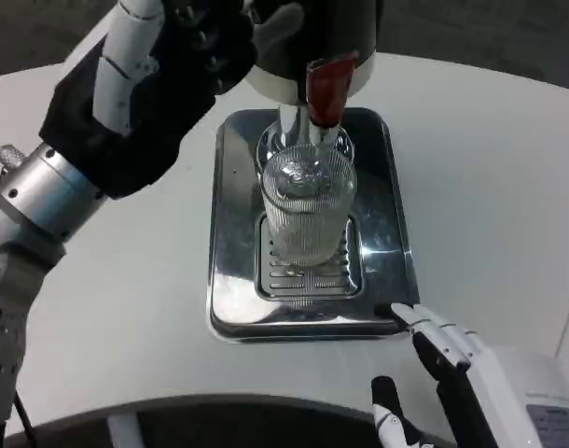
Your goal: Grasp the cup under the faucet to collect the drink, then remove the cup.
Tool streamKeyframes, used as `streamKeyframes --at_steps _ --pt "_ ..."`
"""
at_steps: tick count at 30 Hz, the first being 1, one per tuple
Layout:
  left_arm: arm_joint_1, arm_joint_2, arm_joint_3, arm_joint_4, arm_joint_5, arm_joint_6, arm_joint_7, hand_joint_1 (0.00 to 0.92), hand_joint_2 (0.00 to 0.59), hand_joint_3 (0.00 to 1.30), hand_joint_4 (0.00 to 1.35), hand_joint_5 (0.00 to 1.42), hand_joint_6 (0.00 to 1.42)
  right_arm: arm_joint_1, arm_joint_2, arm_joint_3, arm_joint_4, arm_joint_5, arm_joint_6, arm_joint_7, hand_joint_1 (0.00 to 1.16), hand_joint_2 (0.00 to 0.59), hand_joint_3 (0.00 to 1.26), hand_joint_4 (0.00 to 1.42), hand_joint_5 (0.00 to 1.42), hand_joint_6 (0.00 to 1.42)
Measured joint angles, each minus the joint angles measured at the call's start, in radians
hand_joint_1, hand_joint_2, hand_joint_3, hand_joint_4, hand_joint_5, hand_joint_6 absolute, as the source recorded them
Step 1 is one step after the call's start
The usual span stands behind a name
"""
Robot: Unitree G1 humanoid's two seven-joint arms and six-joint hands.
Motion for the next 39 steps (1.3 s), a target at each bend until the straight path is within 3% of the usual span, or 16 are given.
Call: streamKeyframes --at_steps 10,19,28,32,39 --pt "-0.071 -0.054 -0.055 0.066 0.099 -0.003 -0.068 0.000 0.144 0.00 0.00 0.01 0.01 0.023 0.002 -0.007 -0.016 0.006 0.000 -0.005 0.38 0.540 0.22 0.18 0.25 0.38" --pt "-0.084 -0.061 -0.060 0.075 0.140 -0.004 -0.098 0.000 0.137 0.00 0.00 0.02 0.01 0.038 0.006 -0.016 -0.027 0.017 0.000 -0.011 0.38 0.540 0.22 0.18 0.25 0.39" --pt "-0.083 -0.028 -0.066 0.064 0.215 -0.035 -0.140 0.000 0.129 0.00 0.00 0.08 0.06 0.040 0.009 -0.012 -0.028 0.018 0.000 -0.012 0.38 0.540 0.22 0.19 0.25 0.40" --pt "-0.076 -0.021 -0.067 0.060 0.233 -0.067 -0.152 0.000 0.123 0.00 0.00 0.09 0.06 0.040 0.009 -0.007 -0.028 0.018 0.000 -0.012 0.38 0.540 0.22 0.19 0.25 0.33" --pt "-0.048 0.011 -0.081 0.051 0.316 -0.215 -0.181 0.000 0.118 0.00 0.00 0.09 0.06 0.023 0.008 -0.002 -0.027 0.013 0.000 -0.010 0.38 0.540 0.21 0.16 0.20 0.28"
